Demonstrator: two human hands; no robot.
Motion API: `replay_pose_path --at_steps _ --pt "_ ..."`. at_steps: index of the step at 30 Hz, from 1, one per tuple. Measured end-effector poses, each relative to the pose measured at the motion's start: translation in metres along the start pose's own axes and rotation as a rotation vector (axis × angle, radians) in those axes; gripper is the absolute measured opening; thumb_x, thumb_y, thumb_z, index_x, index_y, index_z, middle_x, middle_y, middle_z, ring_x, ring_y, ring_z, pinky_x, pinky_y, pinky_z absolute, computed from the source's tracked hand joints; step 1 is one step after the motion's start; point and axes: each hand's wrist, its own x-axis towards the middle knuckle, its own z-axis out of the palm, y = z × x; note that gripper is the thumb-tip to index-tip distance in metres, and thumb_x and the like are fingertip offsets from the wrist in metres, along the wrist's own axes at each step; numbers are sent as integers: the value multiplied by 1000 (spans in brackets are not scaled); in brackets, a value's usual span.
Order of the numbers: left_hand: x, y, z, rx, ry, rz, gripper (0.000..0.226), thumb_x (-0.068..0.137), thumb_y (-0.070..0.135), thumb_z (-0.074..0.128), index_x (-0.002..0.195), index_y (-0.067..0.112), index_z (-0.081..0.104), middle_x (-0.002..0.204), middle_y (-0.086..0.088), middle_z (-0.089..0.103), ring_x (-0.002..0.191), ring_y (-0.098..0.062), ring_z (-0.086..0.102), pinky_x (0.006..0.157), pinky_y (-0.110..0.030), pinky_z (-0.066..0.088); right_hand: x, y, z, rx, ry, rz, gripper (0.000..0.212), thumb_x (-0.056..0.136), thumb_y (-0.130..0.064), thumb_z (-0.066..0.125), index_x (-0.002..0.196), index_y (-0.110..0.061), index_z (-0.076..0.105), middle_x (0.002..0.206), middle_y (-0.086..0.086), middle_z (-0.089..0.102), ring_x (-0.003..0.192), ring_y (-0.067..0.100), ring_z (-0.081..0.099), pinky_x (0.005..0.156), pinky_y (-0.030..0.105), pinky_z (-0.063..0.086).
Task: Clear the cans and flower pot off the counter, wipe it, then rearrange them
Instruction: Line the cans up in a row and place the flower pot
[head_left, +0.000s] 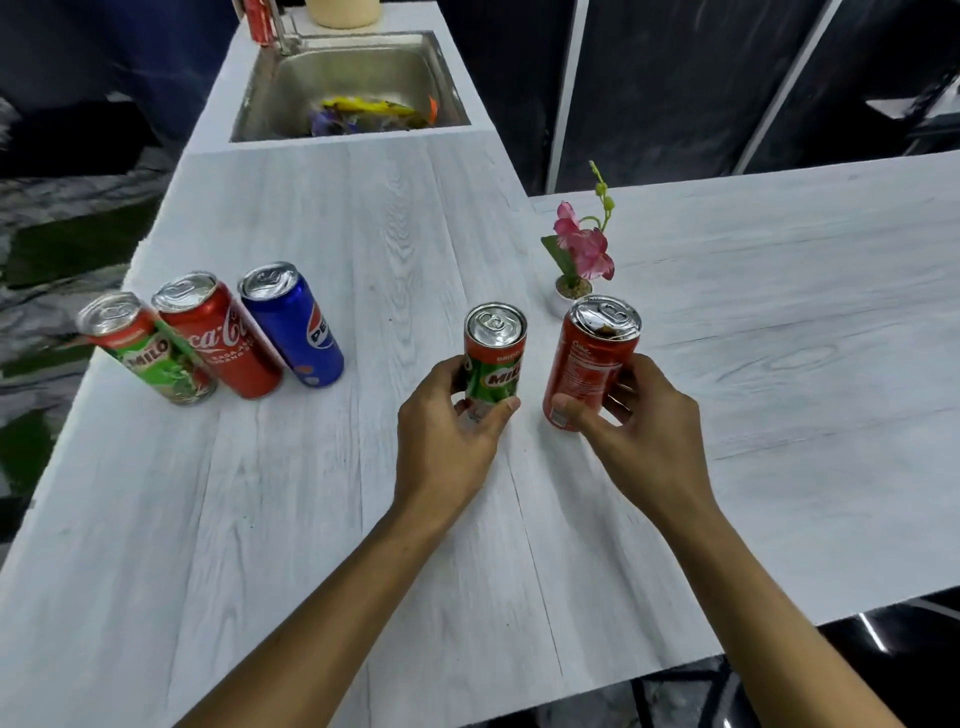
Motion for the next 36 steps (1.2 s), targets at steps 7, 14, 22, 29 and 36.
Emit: replay_pose_path --at_steps 7,14,22,29,36 --pt "15 -10 -44 9 94 4 60 81 33 86 133 20 60 122 10 68 112 -8 65 95 -29 56 4 -31 46 21 -48 -54 70 74 -52 85 133 -28 57 110 -24 61 94 -10 61 73 0 44" --pt "40 -18 -66 31 178 16 55 82 33 85 129 17 62 117 8 70 106 -7 66 92 -31 58 20 -52 84 46 -63 -84 65 76 -49 84 131 -24 59 109 -20 65 97 -5 64 75 0 45" --pt "57 -20 -64 48 242 -3 53 88 26 80 134 13 58 123 2 67 111 -11 64 93 -27 55 41 -58 110 57 -70 -94 64 77 -48 84 130 -23 59 104 -24 63 92 -13 60 75 -2 44" --pt "67 -25 -56 50 260 -50 54 89 21 78 137 12 56 124 -1 66 112 -15 65 94 -35 57 56 -54 127 82 -70 -88 63 78 -46 85 130 -23 59 94 -39 54 89 -28 55 72 -4 41" --pt "71 -30 -50 33 297 -75 55 91 23 76 139 12 53 128 -1 64 115 -14 63 96 -36 56 65 -53 136 87 -79 -96 59 78 -44 85 126 -22 61 96 -30 61 92 -17 61 76 0 45"
